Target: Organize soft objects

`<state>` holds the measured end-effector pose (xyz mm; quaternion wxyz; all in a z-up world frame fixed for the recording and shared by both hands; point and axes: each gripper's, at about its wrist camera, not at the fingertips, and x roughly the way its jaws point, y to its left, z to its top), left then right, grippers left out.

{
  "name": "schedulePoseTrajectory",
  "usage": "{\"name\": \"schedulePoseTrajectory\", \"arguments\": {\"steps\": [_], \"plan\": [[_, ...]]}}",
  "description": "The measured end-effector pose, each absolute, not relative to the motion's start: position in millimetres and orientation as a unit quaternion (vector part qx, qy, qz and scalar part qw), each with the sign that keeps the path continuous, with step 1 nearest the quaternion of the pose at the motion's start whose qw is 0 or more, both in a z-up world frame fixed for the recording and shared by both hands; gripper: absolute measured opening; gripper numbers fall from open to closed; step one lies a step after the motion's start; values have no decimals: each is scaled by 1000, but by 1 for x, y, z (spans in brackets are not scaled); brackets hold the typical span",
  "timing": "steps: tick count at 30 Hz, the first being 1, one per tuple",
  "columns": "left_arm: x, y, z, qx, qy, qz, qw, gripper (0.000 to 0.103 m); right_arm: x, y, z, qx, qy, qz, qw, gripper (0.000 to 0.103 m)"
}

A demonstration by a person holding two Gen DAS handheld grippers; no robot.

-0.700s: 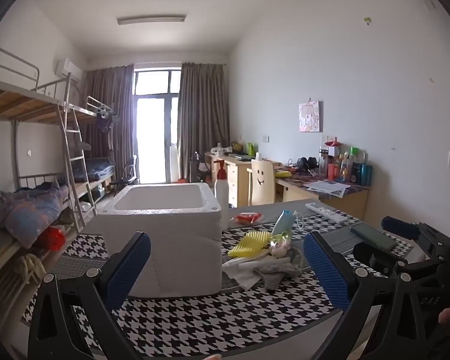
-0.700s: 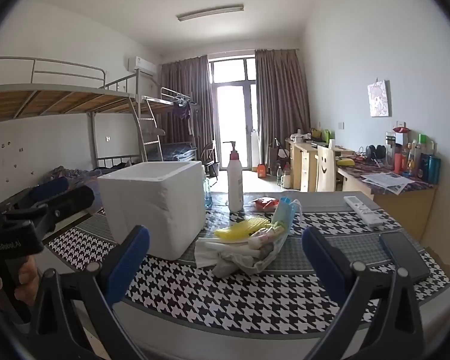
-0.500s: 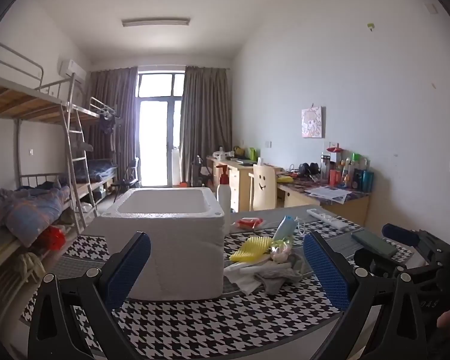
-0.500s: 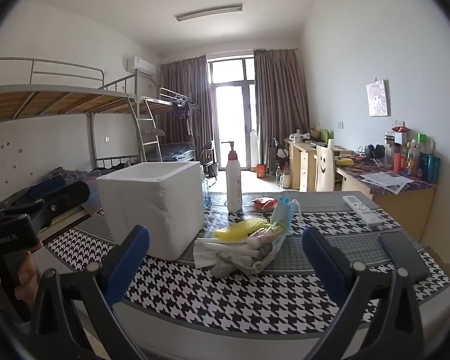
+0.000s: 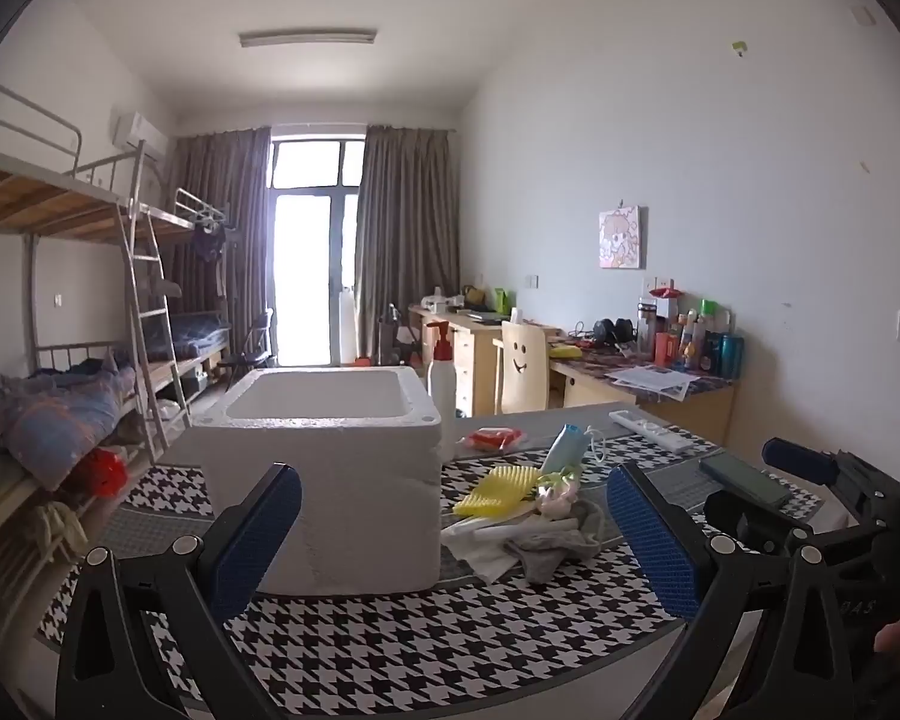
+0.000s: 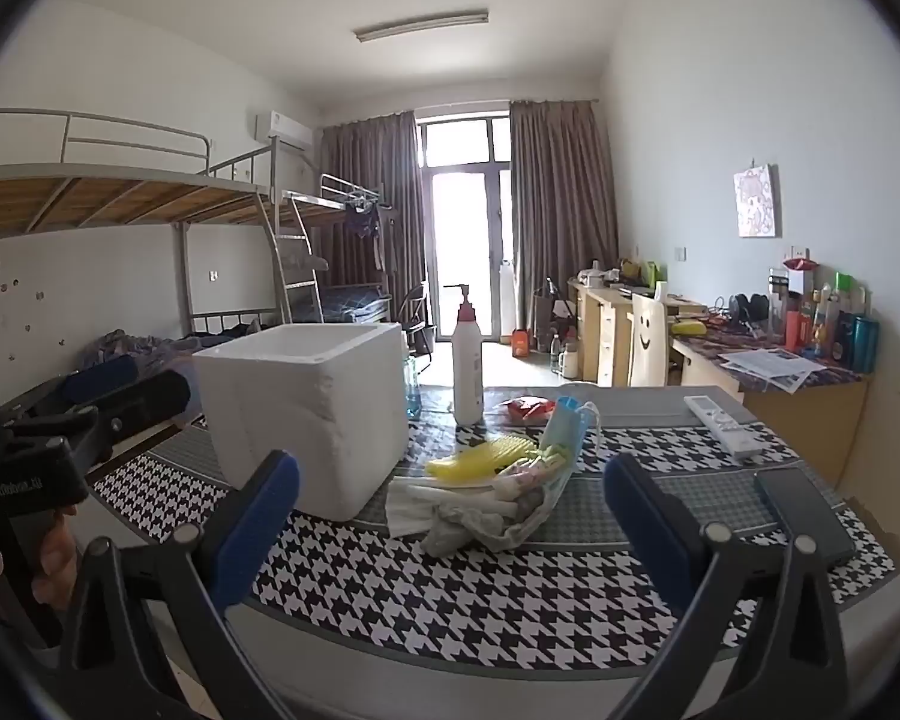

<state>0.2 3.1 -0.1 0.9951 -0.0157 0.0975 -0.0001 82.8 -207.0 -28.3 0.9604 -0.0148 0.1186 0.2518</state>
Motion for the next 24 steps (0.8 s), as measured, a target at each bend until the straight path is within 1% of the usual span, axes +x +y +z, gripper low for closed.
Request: {"name": "schedulePoseTrajectory", "arguments": {"steps": [24], "plan": [[6,5,0,-17,109,8,994,102,85,-213,-26,-13,120,247,961,102]]}}
